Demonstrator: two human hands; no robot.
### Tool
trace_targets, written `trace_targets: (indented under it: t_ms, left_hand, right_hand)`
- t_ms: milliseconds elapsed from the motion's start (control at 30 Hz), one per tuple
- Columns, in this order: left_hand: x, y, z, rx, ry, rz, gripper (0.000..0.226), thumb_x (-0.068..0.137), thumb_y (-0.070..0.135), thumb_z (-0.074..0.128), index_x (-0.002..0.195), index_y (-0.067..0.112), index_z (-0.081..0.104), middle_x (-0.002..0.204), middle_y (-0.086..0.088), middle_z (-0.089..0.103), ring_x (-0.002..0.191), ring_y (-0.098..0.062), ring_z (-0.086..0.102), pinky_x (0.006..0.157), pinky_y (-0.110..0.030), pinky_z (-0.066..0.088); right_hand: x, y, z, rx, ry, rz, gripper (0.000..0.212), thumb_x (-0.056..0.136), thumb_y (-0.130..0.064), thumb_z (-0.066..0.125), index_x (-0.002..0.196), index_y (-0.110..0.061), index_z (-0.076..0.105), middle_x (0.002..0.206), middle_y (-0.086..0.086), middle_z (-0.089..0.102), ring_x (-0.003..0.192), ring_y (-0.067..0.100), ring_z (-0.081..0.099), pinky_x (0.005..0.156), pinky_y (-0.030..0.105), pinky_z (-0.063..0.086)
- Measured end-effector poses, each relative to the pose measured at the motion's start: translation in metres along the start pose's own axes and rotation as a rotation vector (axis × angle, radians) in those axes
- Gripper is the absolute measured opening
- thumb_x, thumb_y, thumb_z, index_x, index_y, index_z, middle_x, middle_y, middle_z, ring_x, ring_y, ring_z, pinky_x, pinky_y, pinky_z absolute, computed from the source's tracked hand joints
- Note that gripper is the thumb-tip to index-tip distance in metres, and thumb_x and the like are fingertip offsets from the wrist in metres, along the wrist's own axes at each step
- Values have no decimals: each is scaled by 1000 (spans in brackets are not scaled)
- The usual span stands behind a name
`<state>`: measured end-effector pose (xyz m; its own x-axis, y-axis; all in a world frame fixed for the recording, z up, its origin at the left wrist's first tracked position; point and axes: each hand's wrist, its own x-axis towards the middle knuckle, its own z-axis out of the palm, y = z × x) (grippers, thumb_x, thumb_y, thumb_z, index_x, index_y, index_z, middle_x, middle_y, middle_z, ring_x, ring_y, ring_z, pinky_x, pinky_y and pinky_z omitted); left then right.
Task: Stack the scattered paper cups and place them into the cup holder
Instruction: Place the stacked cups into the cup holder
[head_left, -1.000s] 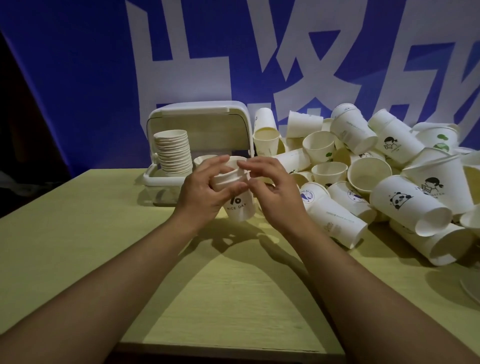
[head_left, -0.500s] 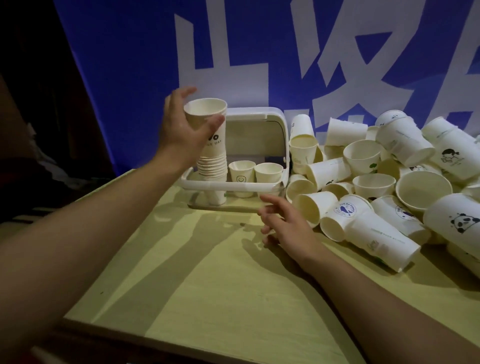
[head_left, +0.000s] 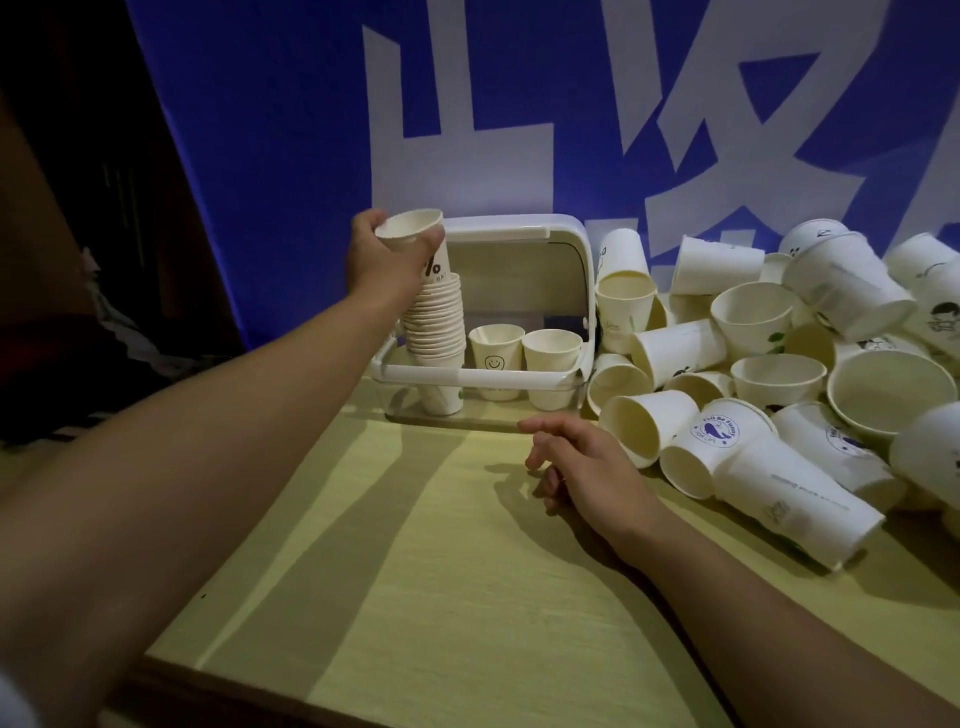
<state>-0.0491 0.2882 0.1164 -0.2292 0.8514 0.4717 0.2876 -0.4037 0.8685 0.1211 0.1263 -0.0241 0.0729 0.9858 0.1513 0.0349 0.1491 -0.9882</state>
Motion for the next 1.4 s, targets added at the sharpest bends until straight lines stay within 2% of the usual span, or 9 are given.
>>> trace_targets:
  t_ms: [133,267,367,533,667,733,833,1033,1400]
  left_hand:
    - [-3,-21,5,243,-123,-81,74,84,56,71,145,23,43,140,-2,52,120,-23,53,99,-38,46]
    - [-9,-33,14,435,-138,-23,75,89,62,59,148,24,35,148,-3,45,132,-31,45,109,-51,40]
    - [-14,-37,21,495,-136,-8,79,91,56,61,152,22,24,153,-6,36,136,-33,38,110,-51,37]
    - [-25,-45,28,382,-197,-89,104,83,28,79,151,34,1,143,-8,41,123,-32,50,100,-46,46]
    - [-20,-42,36,247,-42,-249,101,76,24,86,146,23,14,141,-9,48,124,-36,54,102,-47,46]
    - [-15,-38,41,241,-9,-331,91,75,26,87,140,16,25,140,-10,50,125,-36,54,101,-46,45]
    - [-4,-35,51,263,13,-371,89,73,26,89,140,12,31,142,-11,49,128,-36,52,105,-45,42]
    - [19,-46,74,253,99,-357,93,73,21,88,146,12,31,146,-12,48,133,-35,49,110,-47,40]
    - [32,-57,80,268,131,-343,95,77,24,85,150,10,25,150,-15,42,137,-35,44,111,-48,37]
  right_hand:
    - [0,1,1,-47,-3,-8,22,102,-20,49,109,-27,69,83,2,64,60,12,52,61,35,50]
    - [0,0,0,-88,-4,-2,21,102,-23,50,110,-28,68,86,3,64,59,9,53,62,32,51]
    - [-1,-1,0,-102,-8,-2,21,102,-24,50,111,-29,68,87,4,65,60,9,53,63,31,52]
    - [-3,-3,0,-126,-1,13,21,102,-25,50,113,-30,67,88,3,66,62,10,55,65,32,54]
    - [-4,-4,0,-135,-1,17,21,102,-24,50,114,-30,67,85,1,66,60,7,55,64,31,54]
    - [-5,-4,0,-124,-2,20,21,102,-23,50,114,-29,67,83,0,65,59,6,54,63,28,53]
    - [-6,-3,0,-93,10,22,21,102,-24,51,111,-31,68,83,1,65,58,4,53,62,26,51]
    - [-1,4,1,-14,38,17,22,99,-21,53,101,-33,72,79,1,64,60,10,53,61,29,48]
    - [-1,2,0,-3,23,32,22,100,-18,52,103,-27,71,77,2,62,62,8,52,59,24,46]
